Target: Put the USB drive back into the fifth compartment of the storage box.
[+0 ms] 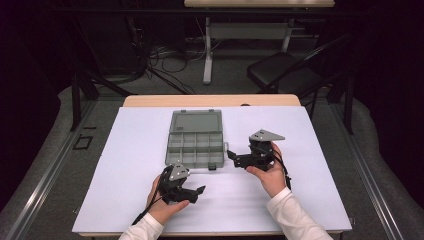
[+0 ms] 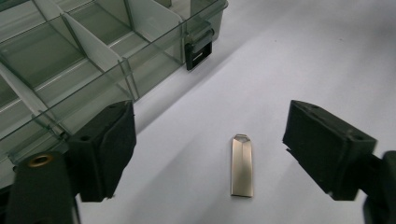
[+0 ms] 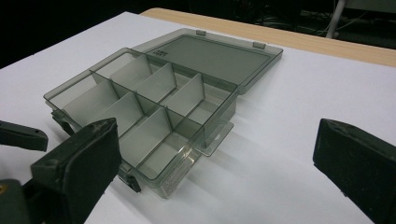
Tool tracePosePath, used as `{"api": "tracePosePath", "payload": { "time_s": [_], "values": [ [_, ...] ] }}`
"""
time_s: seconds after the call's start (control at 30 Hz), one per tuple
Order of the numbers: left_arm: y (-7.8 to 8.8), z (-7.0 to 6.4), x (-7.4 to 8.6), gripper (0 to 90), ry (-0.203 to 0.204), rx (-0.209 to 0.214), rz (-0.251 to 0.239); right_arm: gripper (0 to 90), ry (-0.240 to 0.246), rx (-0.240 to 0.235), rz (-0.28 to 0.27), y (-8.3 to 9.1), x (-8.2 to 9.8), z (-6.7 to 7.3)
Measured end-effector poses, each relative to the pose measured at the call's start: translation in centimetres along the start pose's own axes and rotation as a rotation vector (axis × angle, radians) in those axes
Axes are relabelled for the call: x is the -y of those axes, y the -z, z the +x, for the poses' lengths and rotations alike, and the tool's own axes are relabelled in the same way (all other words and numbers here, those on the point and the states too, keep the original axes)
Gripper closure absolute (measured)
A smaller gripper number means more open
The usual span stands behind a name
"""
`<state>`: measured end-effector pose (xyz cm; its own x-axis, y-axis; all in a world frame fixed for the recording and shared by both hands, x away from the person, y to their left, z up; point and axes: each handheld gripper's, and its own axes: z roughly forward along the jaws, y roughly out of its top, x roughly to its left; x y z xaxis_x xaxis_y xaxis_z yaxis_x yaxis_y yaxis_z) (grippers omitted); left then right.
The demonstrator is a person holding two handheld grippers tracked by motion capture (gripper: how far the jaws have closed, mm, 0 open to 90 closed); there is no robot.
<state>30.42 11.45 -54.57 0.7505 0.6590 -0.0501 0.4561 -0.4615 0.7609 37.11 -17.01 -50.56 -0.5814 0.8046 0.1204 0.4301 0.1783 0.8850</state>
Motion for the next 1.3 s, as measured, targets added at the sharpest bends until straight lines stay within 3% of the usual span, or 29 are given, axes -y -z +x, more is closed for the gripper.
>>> {"api": "tracePosePath", "payload": {
  "time_s": [0.3, 0.5, 0.63, 0.8, 0.93, 1.1, 1.3],
  "values": [
    [-0.1, -0.2, 0.6, 33.5, 0.003, 0.013, 0.031, 0.9, 0.007, 0.001, 0.002, -0.1, 0.0, 0.1],
    [-0.7, -0.7, 0.8, 36.0, -0.003, 0.014, 0.055, 1.0, 0.001, -0.001, 0.015, -0.2, 0.1, 0.1],
    [-0.6, -0.8, 0.8, 35.9, 0.01, 0.008, 0.035, 1.3, -0.001, 0.002, 0.016, -0.3, 0.2, 0.0],
    [-0.3, -1.0, 1.0, 38.8, -0.028, 0.001, 0.035, 1.4, -0.005, 0.002, 0.014, -0.2, 0.2, 0.0],
    [-0.3, -1.2, 1.3, 43.2, -0.03, 0.022, 0.028, 1.7, -0.009, 0.001, 0.021, -0.2, 0.2, 0.0],
    [-0.5, -1.4, 1.4, 59.0, -0.064, 0.035, 0.05, 1.7, -0.005, -0.001, 0.025, -0.3, 0.2, 0.0],
    [-0.6, -1.3, 1.5, 63.9, -0.076, 0.03, 0.054, 2.0, -0.008, 0.0, 0.026, -0.3, 0.2, -0.1]
  ]
}}
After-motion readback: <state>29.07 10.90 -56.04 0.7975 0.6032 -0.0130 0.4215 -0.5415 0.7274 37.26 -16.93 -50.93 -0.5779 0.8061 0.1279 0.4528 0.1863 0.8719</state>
